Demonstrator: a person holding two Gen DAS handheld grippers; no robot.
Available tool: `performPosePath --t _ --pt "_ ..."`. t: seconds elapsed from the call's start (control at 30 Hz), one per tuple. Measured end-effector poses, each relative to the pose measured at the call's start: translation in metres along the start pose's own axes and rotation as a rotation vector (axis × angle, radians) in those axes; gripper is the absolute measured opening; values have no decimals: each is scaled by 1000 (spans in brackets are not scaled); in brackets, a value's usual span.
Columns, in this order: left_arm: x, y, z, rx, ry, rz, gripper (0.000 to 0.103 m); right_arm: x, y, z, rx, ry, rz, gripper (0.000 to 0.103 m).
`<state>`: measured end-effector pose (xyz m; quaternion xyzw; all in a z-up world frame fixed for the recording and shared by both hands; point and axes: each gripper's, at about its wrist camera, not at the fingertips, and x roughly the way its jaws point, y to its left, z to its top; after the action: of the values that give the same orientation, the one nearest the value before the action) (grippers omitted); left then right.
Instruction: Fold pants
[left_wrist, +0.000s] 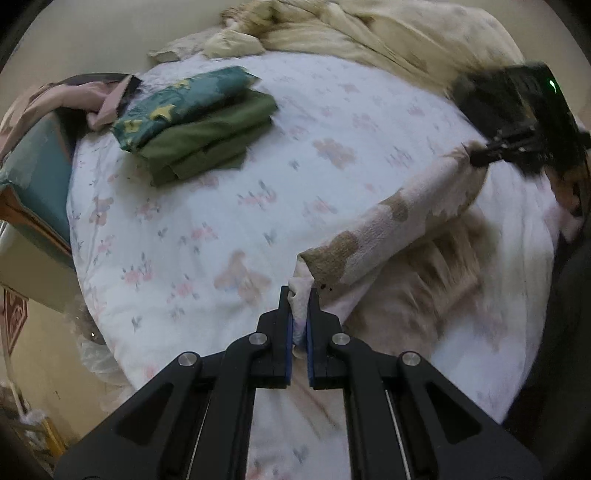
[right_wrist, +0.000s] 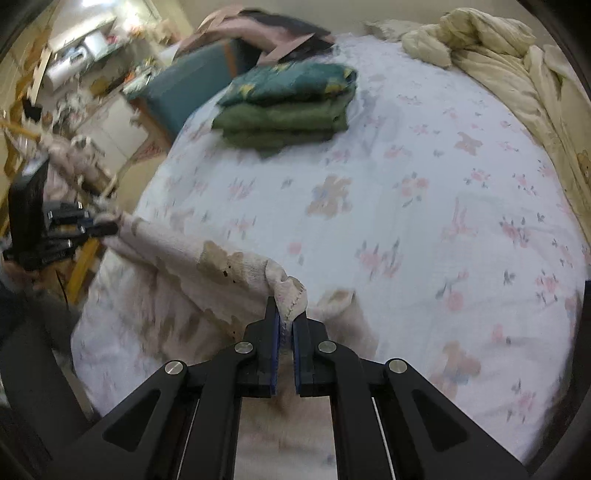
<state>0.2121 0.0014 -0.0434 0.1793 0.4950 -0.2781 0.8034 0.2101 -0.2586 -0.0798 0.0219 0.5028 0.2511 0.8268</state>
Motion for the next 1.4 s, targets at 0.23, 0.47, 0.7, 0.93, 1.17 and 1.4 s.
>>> performPosePath --t 0.23,0.47,0.7,0.93,1.17,1.4 --pt "23 -50 -48 119 213 4 7 25 29 -64 -58 223 -47 6" --pt "33 -61 -76 153 364 8 32 33 28 -99 7 403 -72 21" --pt "-18 -14 -38 -171 133 -157 45 -18 21 -75 83 145 -105 23" --pt "42 -26 -25 -278 231 -109 43 29 41 -48 61 184 -41 23" --pt "80 -43 -58 -184 400 -5 47 76 16 -82 88 412 -216 16" --pt "57 -34 -62 -290 398 -16 46 21 -26 -76 286 284 -299 23"
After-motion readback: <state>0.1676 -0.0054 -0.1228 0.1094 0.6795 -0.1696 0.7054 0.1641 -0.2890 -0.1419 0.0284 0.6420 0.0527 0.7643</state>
